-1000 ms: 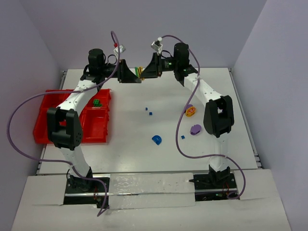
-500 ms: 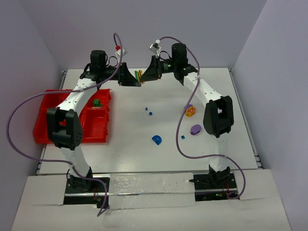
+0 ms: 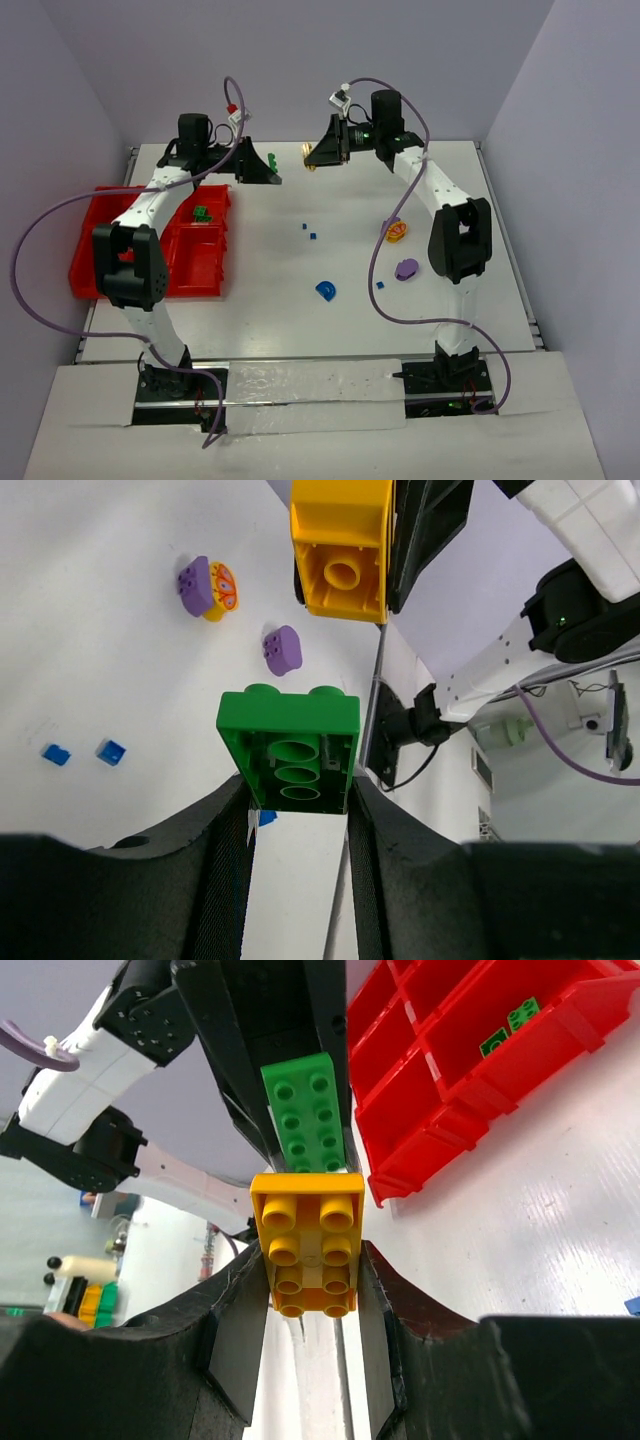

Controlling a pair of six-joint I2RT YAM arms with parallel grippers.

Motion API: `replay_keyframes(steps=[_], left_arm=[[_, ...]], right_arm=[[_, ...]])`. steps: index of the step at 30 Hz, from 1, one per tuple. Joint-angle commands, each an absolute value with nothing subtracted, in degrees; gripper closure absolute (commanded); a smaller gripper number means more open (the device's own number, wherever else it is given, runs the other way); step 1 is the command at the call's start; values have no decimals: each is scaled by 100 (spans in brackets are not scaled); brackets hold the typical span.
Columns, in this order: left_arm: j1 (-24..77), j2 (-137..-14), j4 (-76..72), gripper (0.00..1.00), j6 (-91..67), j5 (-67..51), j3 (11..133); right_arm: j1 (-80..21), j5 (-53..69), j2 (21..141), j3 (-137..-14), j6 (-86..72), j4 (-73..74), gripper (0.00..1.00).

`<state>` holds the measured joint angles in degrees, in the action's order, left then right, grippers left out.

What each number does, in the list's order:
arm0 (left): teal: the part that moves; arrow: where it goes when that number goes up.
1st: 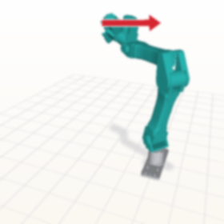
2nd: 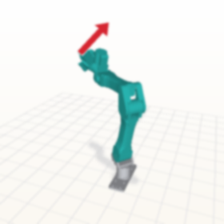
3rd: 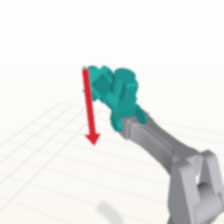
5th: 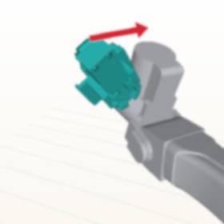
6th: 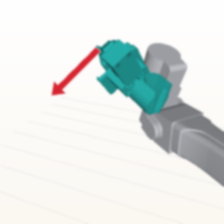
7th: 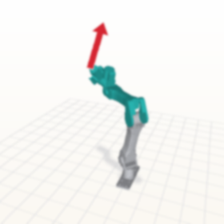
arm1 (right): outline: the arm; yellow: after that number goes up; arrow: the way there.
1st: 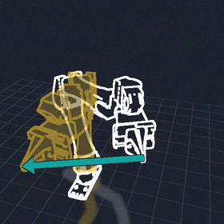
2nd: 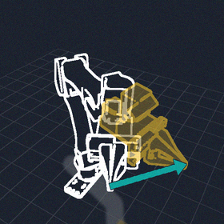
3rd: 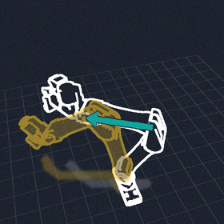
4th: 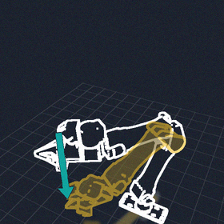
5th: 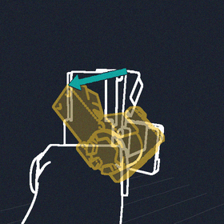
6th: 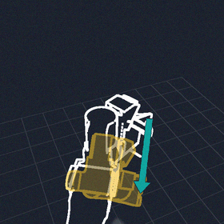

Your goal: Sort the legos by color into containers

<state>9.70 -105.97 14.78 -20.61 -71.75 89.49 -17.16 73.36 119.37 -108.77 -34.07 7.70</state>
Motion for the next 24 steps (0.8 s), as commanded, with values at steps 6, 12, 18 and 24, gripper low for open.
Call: replay_keyframes(steps=[6, 12, 18, 24], left_arm=[[445, -9786, 2787, 100, -604, -4573, 8986], [-339, -9339, 3345, 100, -124, -2803, 8515], [-525, -9437, 3617, 100, 468, -2122, 8444], [-602, -9910, 3867, 100, 602, -1890, 8763]], right_arm=[[-1679, 6531, 11593, -11569, -1545, 2430, 100], [-1677, 5633, 11466, -11627, -614, 3210, 100], [-1679, 4994, 11446, -11615, -154, 3439, 100], [-1679, 4641, 11461, -11584, 241, 3560, 100]])
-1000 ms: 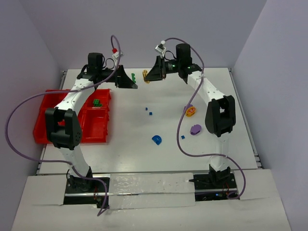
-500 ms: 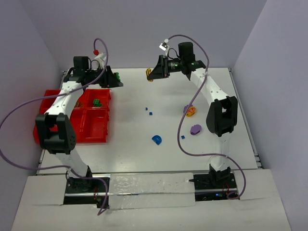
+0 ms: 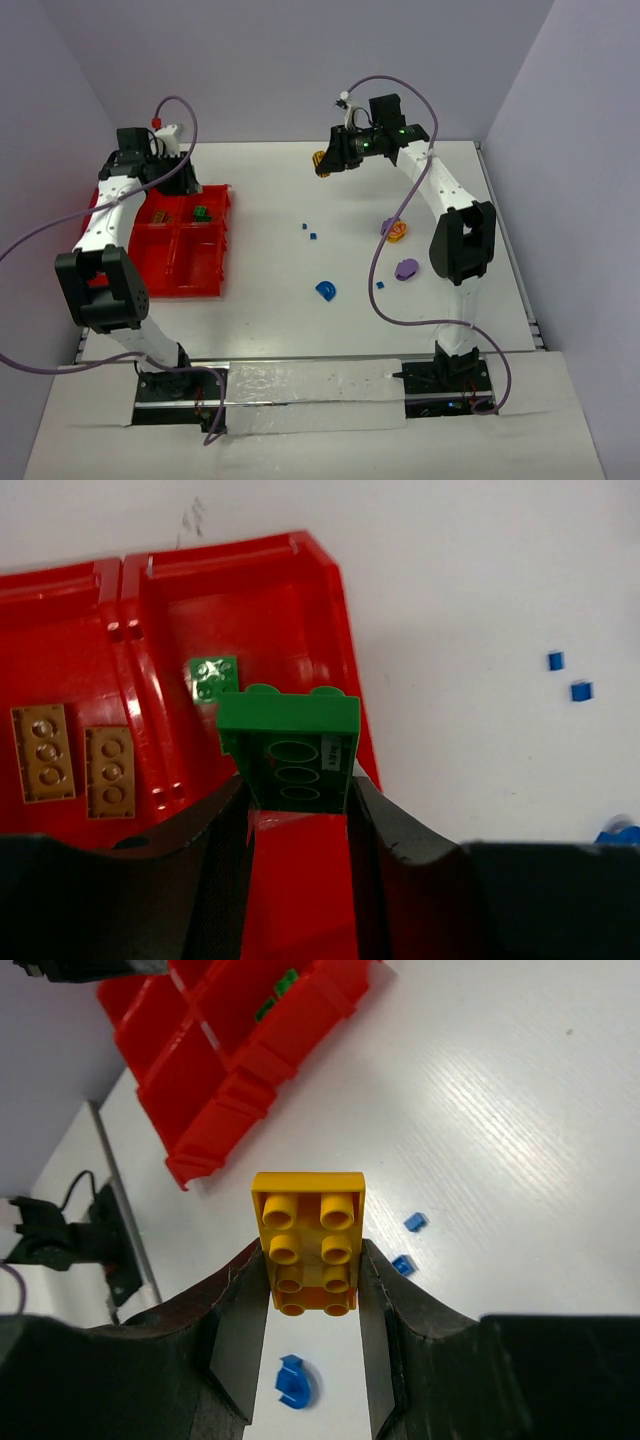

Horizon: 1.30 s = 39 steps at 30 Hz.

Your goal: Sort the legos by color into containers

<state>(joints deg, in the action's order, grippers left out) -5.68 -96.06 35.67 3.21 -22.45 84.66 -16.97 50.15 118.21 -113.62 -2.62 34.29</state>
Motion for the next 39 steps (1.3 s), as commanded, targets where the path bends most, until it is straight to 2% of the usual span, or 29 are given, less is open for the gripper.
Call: replay_keyframes(steps=[1, 14, 17, 22, 24, 25, 28, 34, 39], left_arm=[[-606, -10005, 3907, 100, 612, -1898, 8846], [-565, -10794, 3950, 99, 598, -2062, 9138], [-512, -10875, 3966, 91, 577, -2045, 9146], [-407, -10875, 3930, 67, 538, -1935, 9098], [-396, -10863, 3936, 63, 545, -1923, 9081], [-383, -10844, 3944, 56, 551, -1899, 9073], [-371, -10807, 3969, 47, 569, -1905, 9086], [-360, -10624, 3999, 34, 569, -2015, 9114], [-356, -10108, 3619, 36, 76, -2894, 9222]], right_arm=[[-1679, 4621, 11461, -11564, 303, 3571, 100], [-1670, 4667, 11561, -11537, 372, 3583, 100], [-1670, 4688, 11584, -11569, 404, 3603, 100], [-1663, 4797, 11607, -11610, 396, 3604, 100], [-1661, 4790, 11593, -11605, 387, 3587, 100], [-1661, 4777, 11573, -11582, 380, 3567, 100], [-1677, 4727, 11495, -11453, 313, 3443, 100], [-1702, 4479, 11243, -11126, 311, 3137, 100], [-1943, 4033, 10996, -10845, 678, 2860, 100]])
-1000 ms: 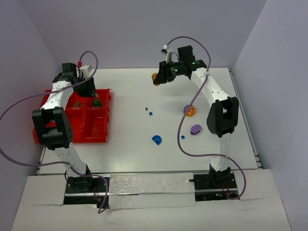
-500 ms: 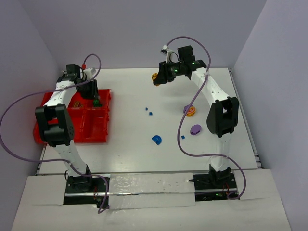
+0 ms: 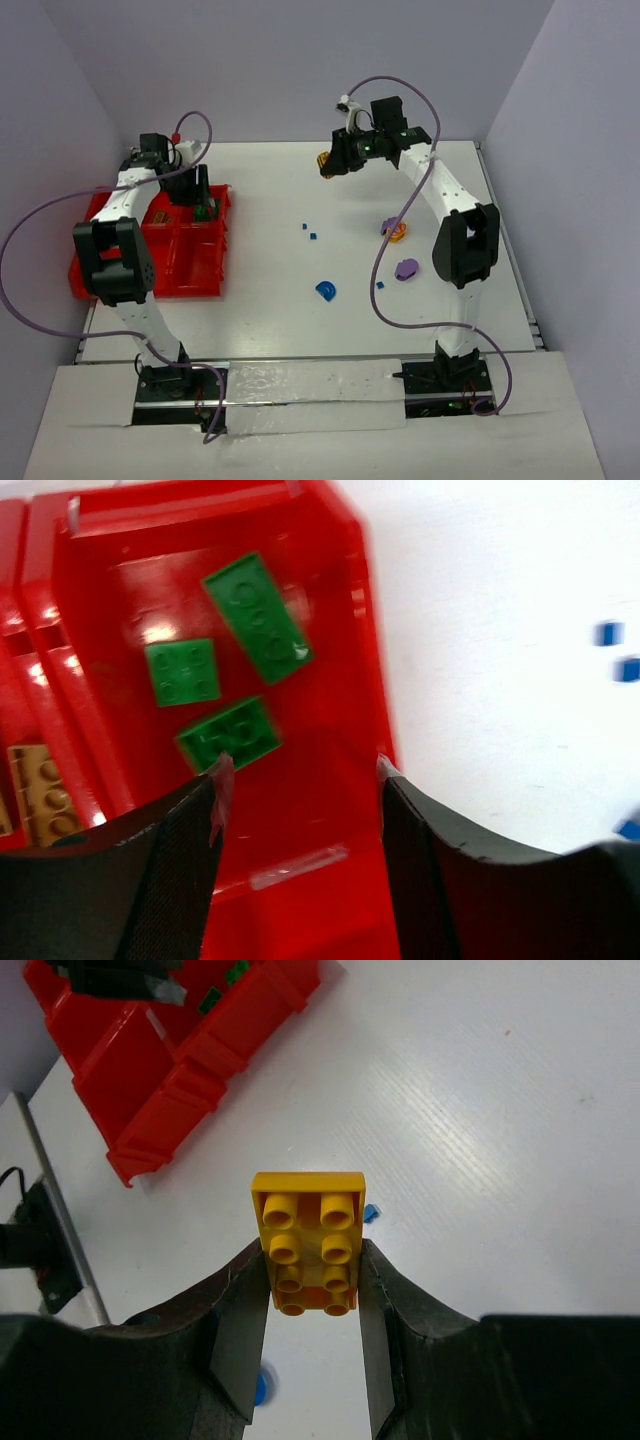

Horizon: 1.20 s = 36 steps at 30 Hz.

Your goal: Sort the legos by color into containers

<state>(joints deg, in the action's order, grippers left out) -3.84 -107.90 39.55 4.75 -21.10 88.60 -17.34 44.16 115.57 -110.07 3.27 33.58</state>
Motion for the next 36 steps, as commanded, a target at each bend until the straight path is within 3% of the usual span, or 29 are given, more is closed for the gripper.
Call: replay_keyframes(steps=[1, 6, 14, 28, 36], left_arm=[[-346, -9999, 3528, 37, -179, -3043, 9269], [-133, -9886, 3282, 39, -939, -3793, 9764], [450, -9721, 2796, 29, -1722, -4465, 9652], [762, -9941, 3094, 24, -1555, -5341, 9615], [948, -10094, 3560, 26, -1104, -5022, 9709]], right_arm=[[-2059, 3849, 10930, -10792, 785, 2756, 100], [-2627, 3015, 10784, -10608, 1208, 2483, 100], [-3420, 2732, 10873, -10777, 1336, 2522, 100], [-3864, 2229, 11148, -11247, 1427, 2687, 100], [-3980, 2221, 11145, -11313, 1630, 2627, 100]])
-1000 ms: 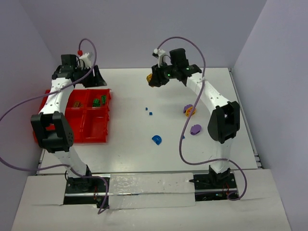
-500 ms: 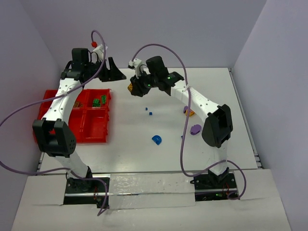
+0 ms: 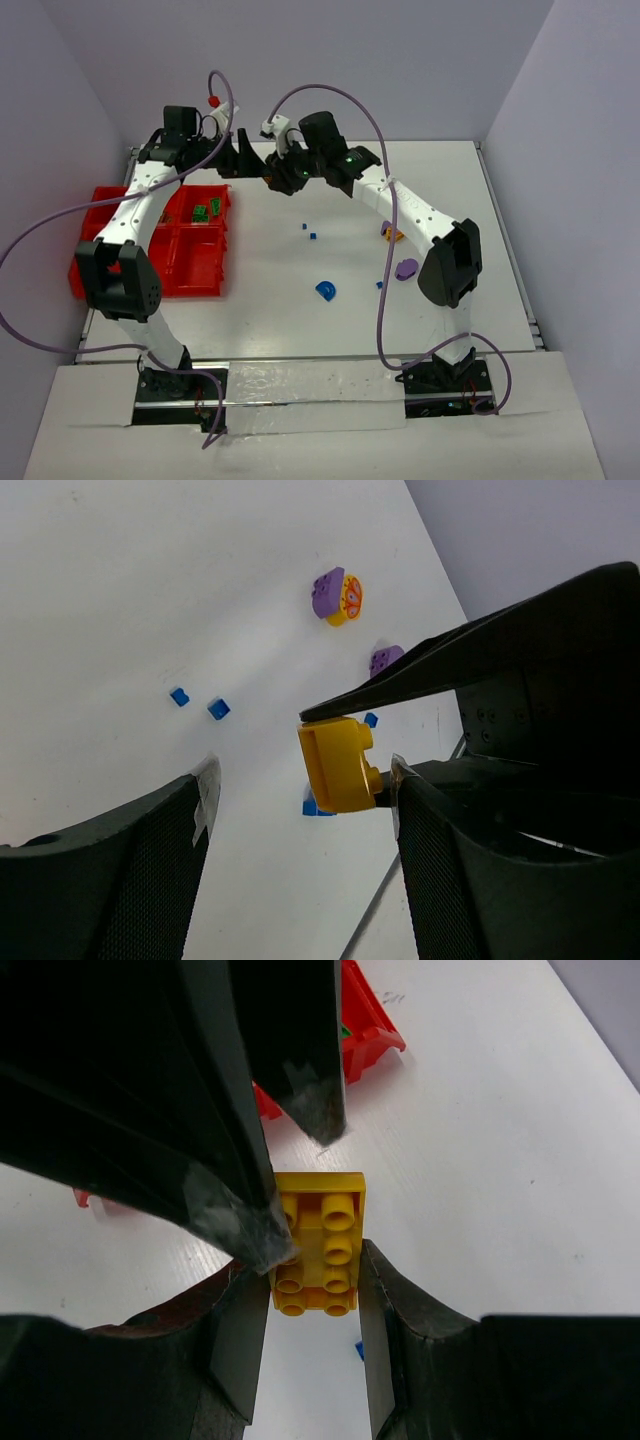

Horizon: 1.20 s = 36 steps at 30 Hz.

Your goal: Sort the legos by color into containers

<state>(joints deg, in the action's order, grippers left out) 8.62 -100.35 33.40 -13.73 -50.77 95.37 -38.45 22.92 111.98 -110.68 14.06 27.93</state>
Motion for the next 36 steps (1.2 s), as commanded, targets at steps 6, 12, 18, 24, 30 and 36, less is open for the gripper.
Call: replay_keyframes(steps=[6, 12, 18, 24, 30, 36], left_arm=[[967, -10156, 3674, 52, -1015, -5046, 9681], [958, -10107, 3669, 89, -983, -5276, 9561], [542, -9913, 3614, 100, -1133, -5413, 9290], [-585, -9155, 4274, 100, -44, -4765, 8907], [-1837, -8000, 4886, 100, 984, -3599, 7788], [-3266, -7559, 5540, 100, 1976, -2649, 7556]], right_arm=[[-4079, 2167, 11079, -11197, 1813, 2452, 100], [-4104, 2109, 11093, -11182, 1865, 2347, 100], [-4105, 1810, 11153, -11311, 1846, 2541, 35], [-3925, 1604, 10681, -10557, 1906, 2567, 17], [-3511, 1607, 10294, -9793, 1704, 2778, 6], [-2874, 1550, 10041, -9319, 1357, 3036, 5]])
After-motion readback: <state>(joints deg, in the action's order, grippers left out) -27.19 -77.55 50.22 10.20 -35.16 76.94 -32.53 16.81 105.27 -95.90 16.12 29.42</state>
